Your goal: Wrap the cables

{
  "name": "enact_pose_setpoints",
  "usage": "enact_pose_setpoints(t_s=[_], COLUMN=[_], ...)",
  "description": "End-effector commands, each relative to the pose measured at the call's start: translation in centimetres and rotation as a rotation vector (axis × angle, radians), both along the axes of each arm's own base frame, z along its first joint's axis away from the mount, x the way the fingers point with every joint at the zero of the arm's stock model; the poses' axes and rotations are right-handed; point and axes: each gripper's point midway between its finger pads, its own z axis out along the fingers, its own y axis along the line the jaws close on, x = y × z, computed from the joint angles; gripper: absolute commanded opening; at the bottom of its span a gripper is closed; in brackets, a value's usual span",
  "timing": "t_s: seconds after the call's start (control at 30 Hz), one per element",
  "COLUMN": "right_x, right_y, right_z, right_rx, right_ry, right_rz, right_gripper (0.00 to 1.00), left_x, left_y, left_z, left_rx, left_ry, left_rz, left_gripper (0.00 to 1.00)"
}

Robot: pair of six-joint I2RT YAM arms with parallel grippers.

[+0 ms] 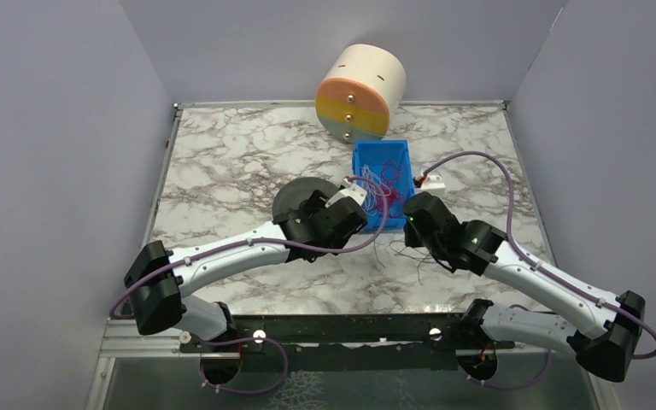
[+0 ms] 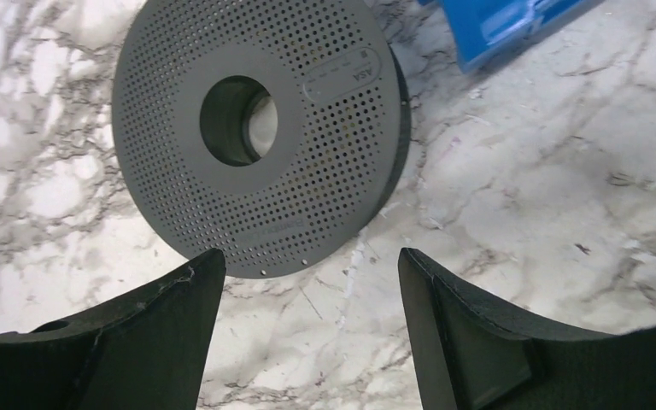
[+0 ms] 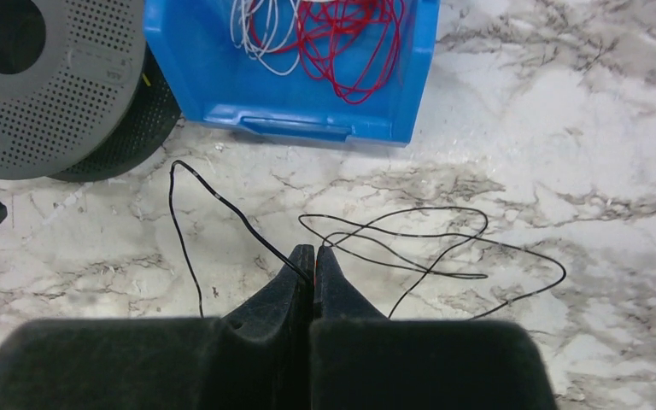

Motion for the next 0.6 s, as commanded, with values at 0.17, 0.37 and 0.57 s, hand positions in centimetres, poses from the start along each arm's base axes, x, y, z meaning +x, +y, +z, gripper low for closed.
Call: enact_pose_setpoints(t_s=[0.17, 0.37, 0.57], right_x=[-0.8, -1.6, -2.2], right_y=[-0.1, -0.7, -0.4], right_z=[-2.1, -2.7, -3.9], right_rx=[0.209, 0.295, 0.333], right_ry=[0.048, 0.049, 0.073], right_rz=[-0.089, -0.142, -0.131], right_gripper=[0.01, 0.01, 0.01], left_x=[0.9, 1.1, 2.3], left_y=[0.0, -0.3, -0.8], left_z=[-0.6, -2.6, -4.3], left_rx=[0.21, 0.294, 0.414], left_ry=[-0.176, -0.187, -0.223], left_rz=[0.033, 0.02, 0.033], left_gripper=[0.78, 0.77, 0.75])
